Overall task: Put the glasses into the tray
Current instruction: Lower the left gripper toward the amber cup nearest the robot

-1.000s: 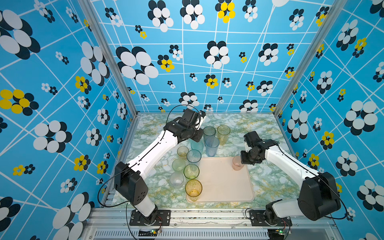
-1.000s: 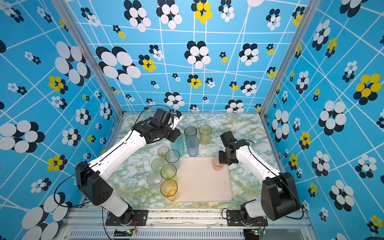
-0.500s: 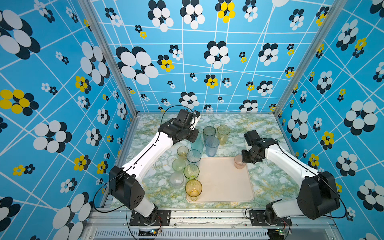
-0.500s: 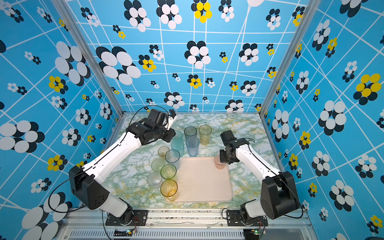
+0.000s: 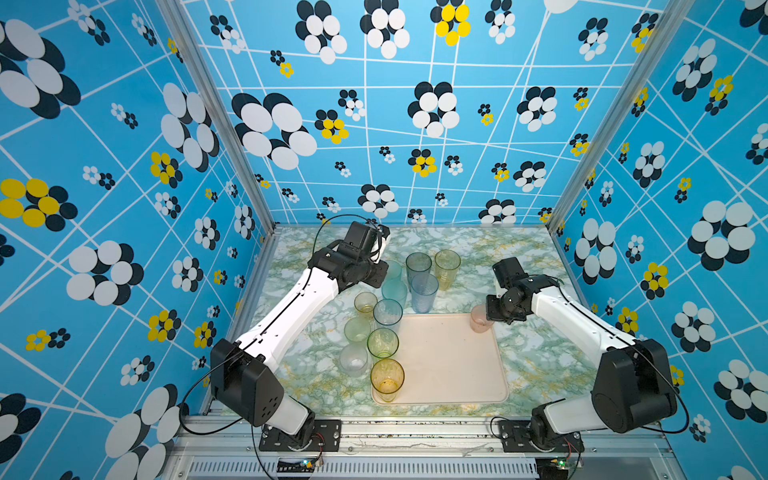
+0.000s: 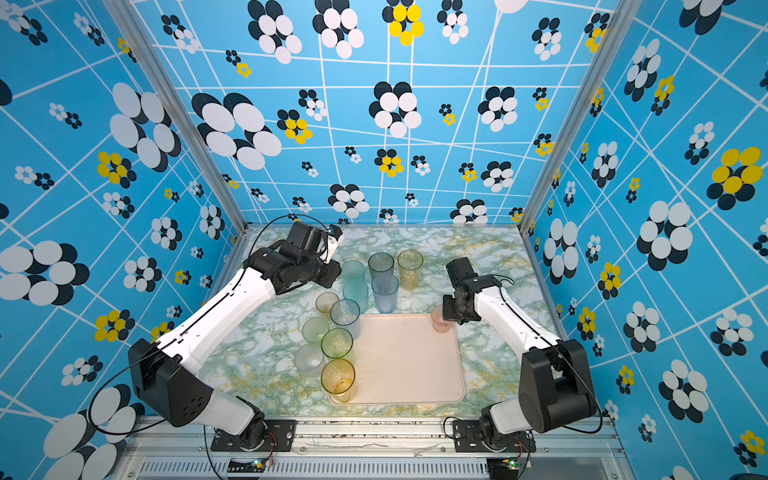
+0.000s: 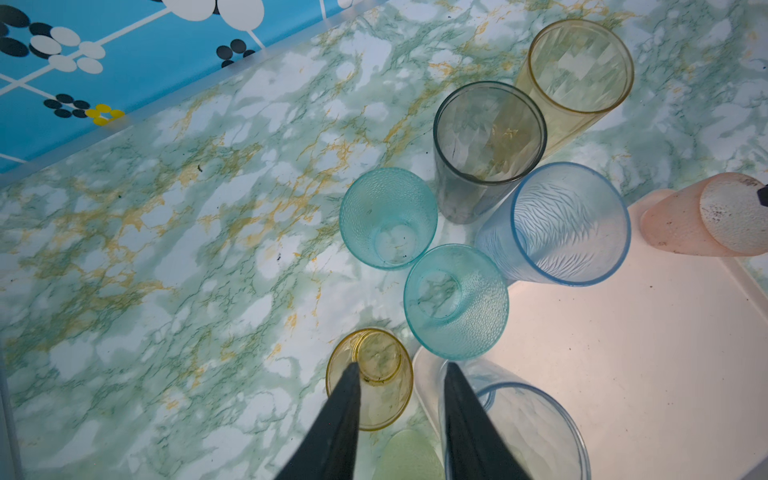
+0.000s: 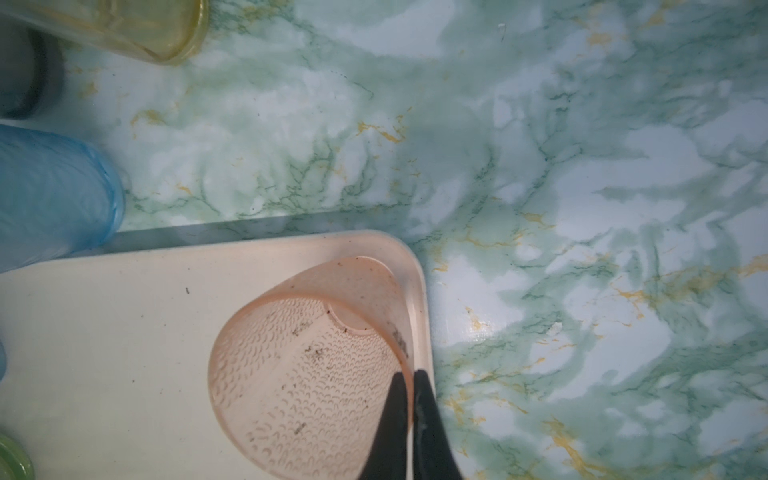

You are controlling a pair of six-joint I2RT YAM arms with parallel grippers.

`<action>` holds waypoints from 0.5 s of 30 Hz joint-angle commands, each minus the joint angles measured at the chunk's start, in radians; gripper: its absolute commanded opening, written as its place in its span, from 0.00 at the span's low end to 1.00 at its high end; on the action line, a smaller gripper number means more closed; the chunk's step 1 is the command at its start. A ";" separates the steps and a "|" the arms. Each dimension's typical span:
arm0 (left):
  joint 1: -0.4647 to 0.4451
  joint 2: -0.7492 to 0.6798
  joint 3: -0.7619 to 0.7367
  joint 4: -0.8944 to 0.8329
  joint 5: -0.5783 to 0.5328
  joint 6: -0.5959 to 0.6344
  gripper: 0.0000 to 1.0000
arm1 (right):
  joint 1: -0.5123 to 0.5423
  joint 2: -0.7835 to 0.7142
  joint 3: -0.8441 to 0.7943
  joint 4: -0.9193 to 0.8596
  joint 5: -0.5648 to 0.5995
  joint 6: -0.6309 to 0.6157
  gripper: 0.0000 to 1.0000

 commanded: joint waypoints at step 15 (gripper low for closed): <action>0.045 -0.065 -0.031 -0.059 -0.044 -0.008 0.36 | -0.008 -0.003 0.025 0.004 -0.024 -0.003 0.17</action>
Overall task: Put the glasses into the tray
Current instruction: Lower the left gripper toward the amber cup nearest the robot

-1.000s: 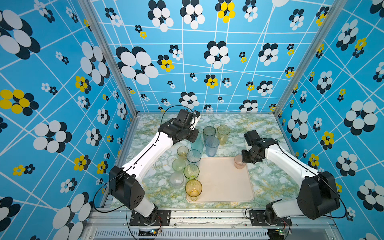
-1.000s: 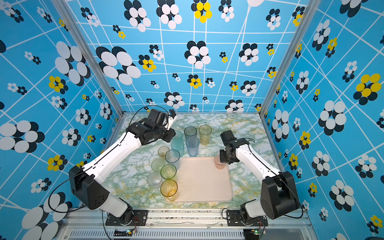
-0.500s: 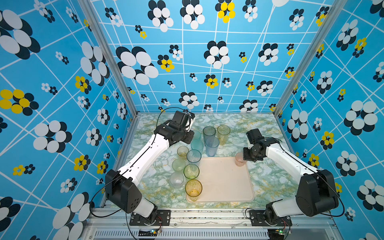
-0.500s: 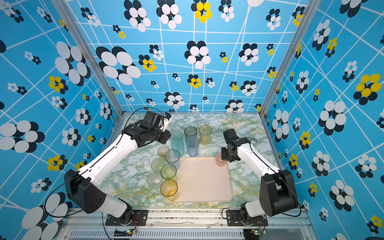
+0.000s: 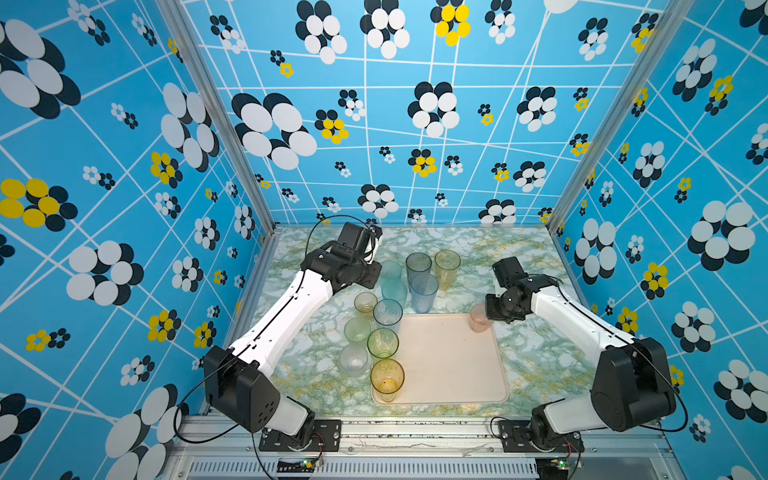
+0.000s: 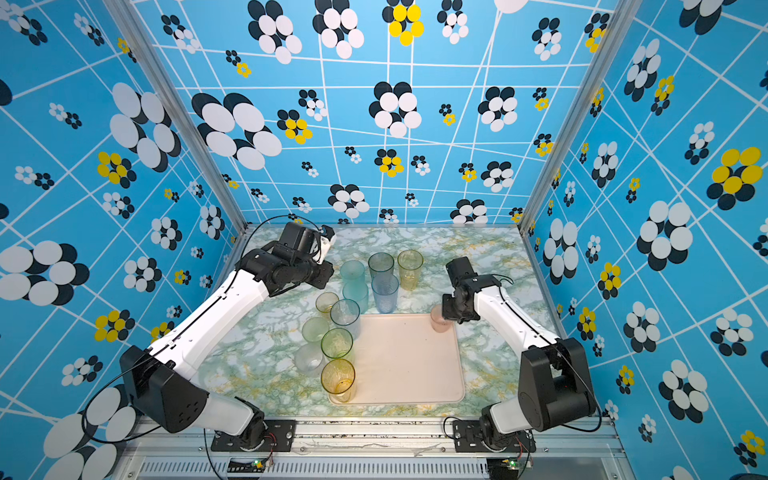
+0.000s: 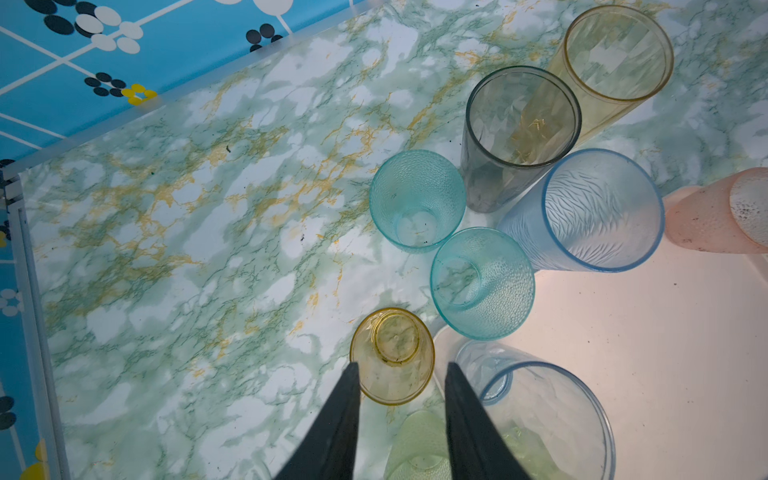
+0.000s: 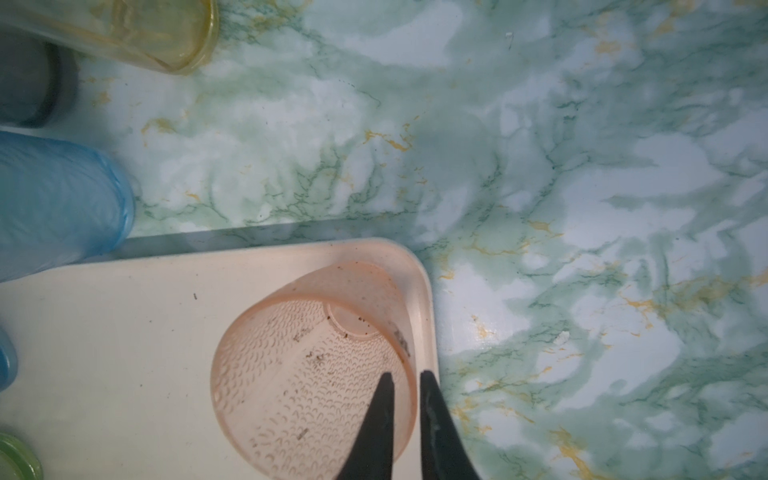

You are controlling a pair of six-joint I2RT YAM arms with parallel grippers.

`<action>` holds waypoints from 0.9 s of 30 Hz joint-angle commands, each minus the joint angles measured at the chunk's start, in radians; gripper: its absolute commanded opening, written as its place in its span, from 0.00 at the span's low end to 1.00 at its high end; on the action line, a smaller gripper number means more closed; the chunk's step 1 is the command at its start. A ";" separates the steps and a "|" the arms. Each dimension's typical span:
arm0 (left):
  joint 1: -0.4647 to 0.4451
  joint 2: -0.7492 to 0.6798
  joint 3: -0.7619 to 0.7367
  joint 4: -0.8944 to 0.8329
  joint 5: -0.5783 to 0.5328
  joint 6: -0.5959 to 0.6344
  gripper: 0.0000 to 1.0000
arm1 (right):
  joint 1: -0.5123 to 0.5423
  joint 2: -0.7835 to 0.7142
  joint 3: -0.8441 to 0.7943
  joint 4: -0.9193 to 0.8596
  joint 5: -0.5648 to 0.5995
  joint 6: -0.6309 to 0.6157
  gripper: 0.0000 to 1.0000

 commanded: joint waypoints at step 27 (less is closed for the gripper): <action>0.178 -0.042 -0.244 0.008 0.126 -0.122 0.29 | -0.046 -0.243 0.015 -0.030 -0.024 0.000 0.39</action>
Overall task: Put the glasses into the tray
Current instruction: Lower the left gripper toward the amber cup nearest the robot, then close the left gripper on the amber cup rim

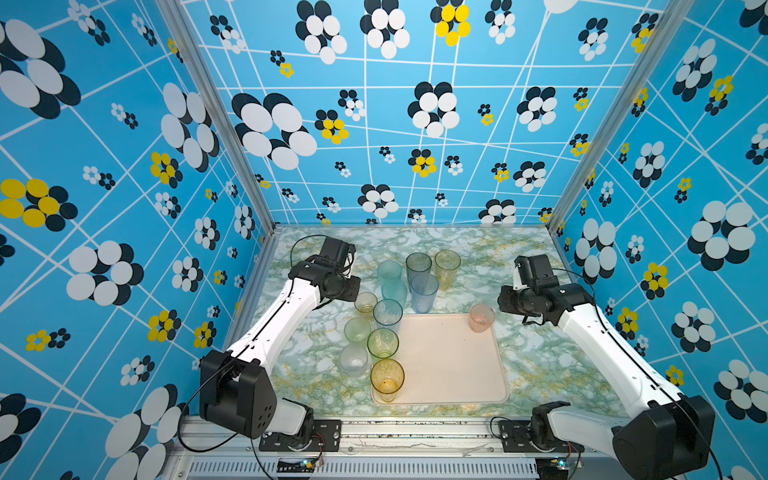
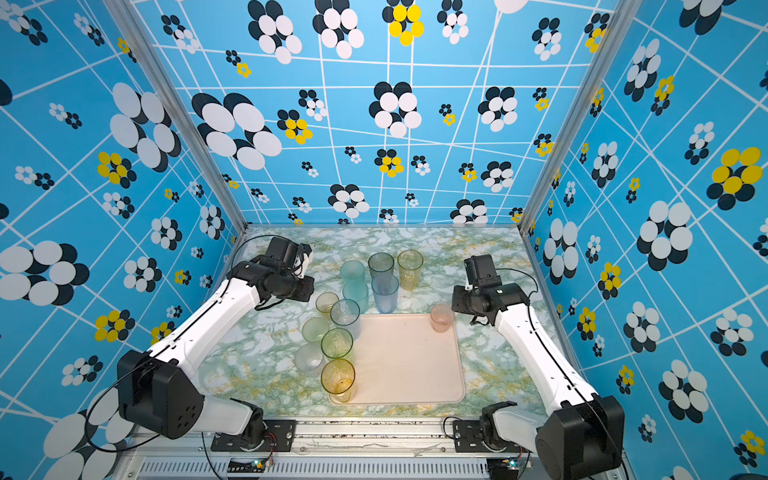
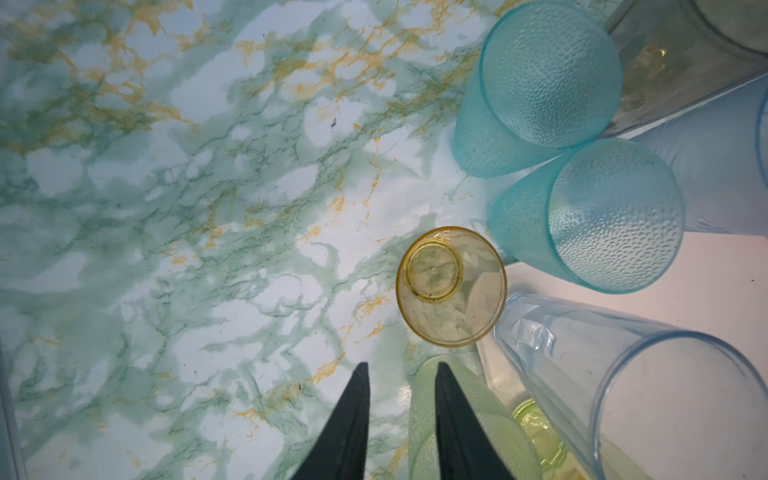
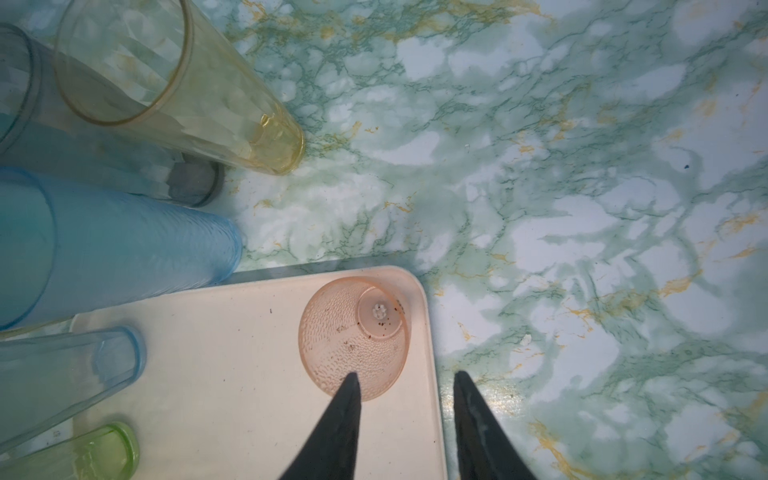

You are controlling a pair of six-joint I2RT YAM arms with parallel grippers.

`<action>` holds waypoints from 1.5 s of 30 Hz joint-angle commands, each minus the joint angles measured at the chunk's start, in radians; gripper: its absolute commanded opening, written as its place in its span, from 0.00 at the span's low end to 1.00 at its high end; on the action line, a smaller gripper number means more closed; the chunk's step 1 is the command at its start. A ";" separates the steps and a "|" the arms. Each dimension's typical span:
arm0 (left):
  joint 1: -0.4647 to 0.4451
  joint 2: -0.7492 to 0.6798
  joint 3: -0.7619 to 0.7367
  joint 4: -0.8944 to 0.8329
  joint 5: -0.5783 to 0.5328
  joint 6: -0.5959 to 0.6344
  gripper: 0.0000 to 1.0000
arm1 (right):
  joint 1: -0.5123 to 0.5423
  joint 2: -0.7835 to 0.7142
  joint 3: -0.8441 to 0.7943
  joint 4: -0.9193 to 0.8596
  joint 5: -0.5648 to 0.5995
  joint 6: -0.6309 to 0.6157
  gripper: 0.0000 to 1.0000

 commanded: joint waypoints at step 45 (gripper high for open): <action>0.031 0.264 0.026 0.081 0.061 -0.004 0.20 | -0.006 -0.017 -0.002 -0.039 -0.023 -0.018 0.40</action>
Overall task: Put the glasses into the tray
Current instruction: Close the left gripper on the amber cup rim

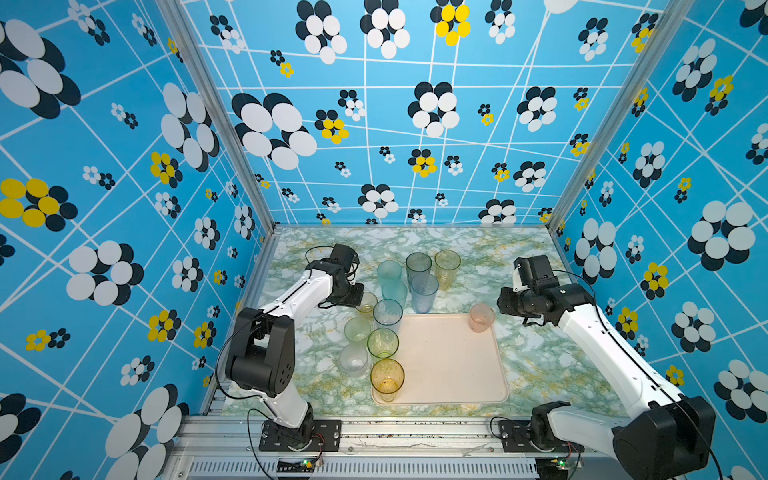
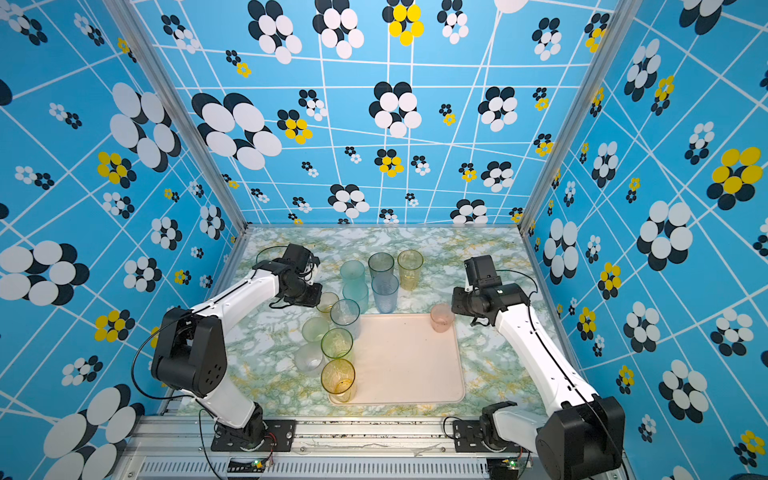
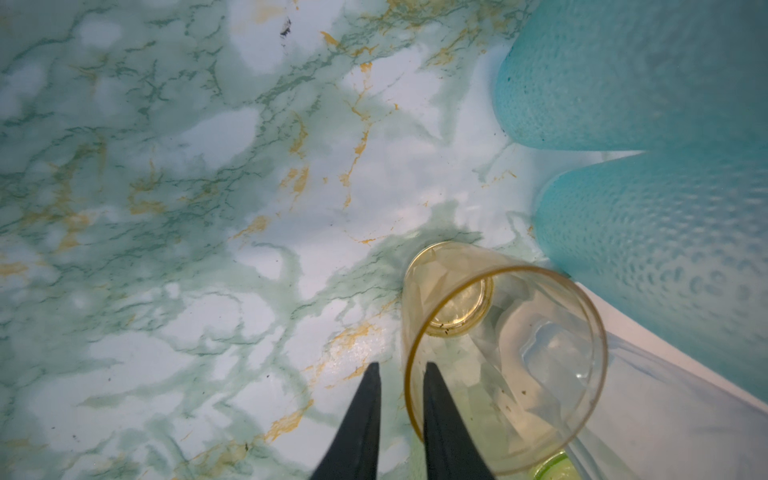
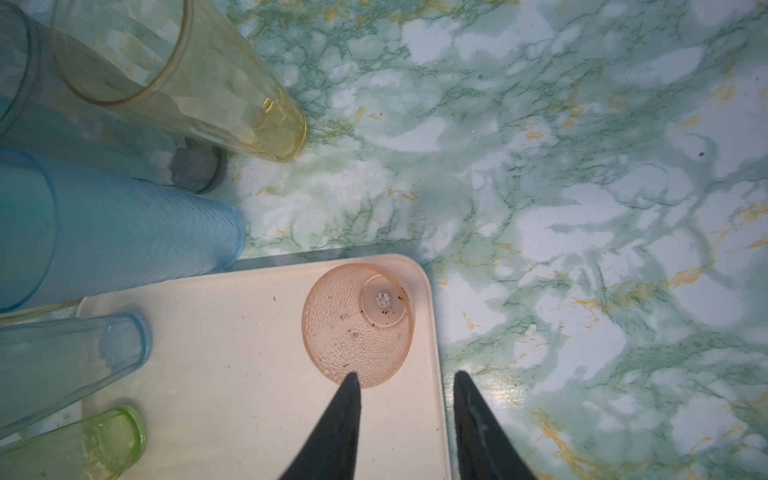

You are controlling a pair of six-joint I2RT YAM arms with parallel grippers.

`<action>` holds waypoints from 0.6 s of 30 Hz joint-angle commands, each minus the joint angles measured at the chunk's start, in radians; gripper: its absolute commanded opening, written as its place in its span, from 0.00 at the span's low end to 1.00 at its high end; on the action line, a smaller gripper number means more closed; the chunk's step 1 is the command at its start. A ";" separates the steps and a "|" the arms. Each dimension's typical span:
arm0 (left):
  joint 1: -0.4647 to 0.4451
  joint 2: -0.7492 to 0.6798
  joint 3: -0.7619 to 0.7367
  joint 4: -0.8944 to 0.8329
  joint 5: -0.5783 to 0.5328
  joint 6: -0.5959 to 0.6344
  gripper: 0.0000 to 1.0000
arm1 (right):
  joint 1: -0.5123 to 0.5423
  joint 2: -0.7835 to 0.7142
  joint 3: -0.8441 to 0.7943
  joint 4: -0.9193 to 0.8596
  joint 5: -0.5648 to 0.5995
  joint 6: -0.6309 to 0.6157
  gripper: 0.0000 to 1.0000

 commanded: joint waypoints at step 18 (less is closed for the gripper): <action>-0.011 0.074 0.087 -0.036 -0.031 0.025 0.09 | -0.012 -0.009 -0.009 -0.015 -0.007 -0.023 0.40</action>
